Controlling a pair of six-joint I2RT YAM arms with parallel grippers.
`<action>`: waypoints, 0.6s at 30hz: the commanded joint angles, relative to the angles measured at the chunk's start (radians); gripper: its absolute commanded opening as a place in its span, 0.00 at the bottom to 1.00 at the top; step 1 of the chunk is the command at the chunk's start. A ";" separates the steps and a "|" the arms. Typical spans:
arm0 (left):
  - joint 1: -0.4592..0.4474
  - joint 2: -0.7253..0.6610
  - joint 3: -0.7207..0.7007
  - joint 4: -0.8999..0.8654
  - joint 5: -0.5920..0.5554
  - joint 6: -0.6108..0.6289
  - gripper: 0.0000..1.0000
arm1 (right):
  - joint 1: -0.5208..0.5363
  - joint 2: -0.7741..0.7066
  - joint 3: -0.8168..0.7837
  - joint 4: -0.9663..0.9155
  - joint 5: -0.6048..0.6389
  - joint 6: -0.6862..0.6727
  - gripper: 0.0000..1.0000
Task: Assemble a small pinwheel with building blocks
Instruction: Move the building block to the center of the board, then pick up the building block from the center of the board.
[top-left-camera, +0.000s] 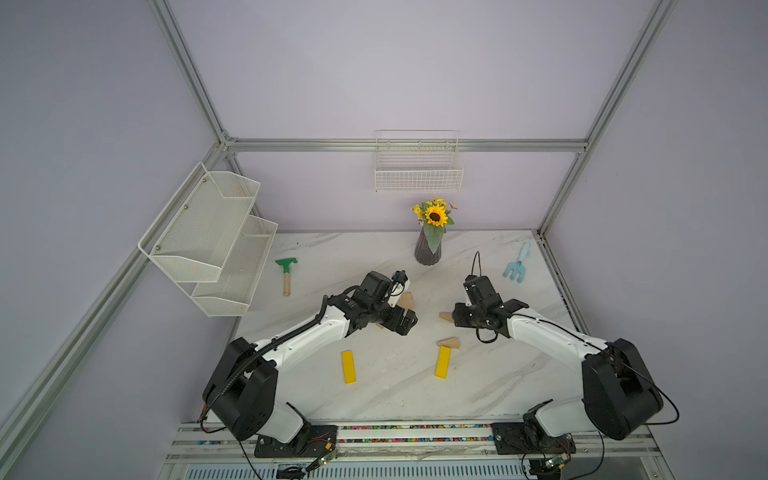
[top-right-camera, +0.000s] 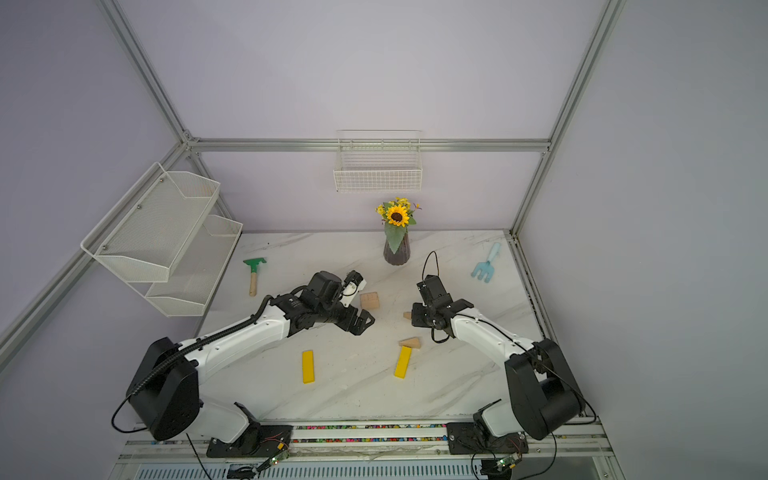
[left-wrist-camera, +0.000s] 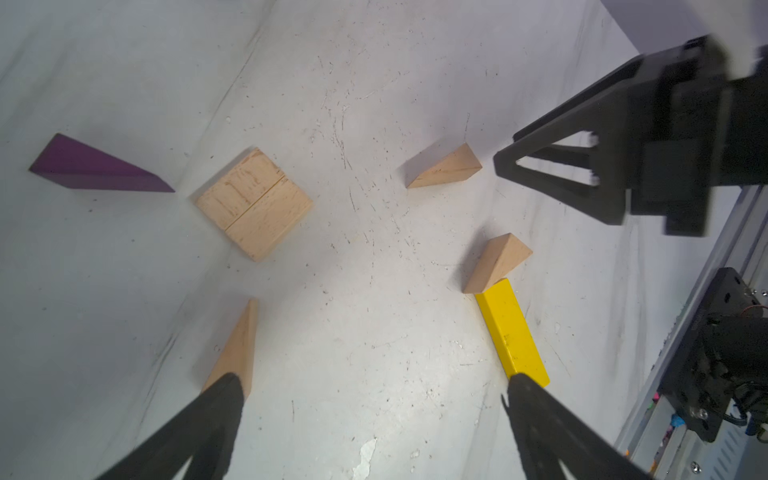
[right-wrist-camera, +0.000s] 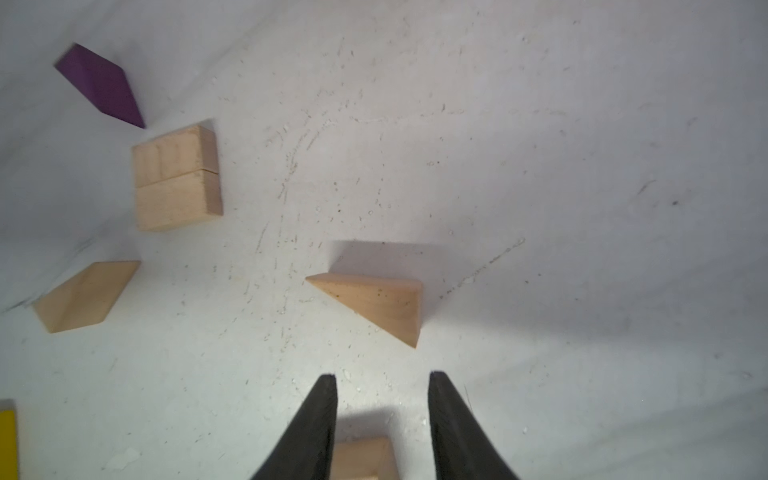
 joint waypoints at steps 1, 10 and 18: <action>-0.043 0.092 0.122 -0.051 -0.029 0.109 0.99 | -0.013 -0.111 -0.019 -0.055 0.016 0.050 0.42; -0.135 0.384 0.439 -0.192 -0.065 0.348 0.90 | -0.065 -0.242 0.011 -0.096 0.017 0.131 0.56; -0.197 0.554 0.590 -0.219 -0.124 0.483 0.88 | -0.088 -0.340 0.020 -0.074 0.024 0.162 0.67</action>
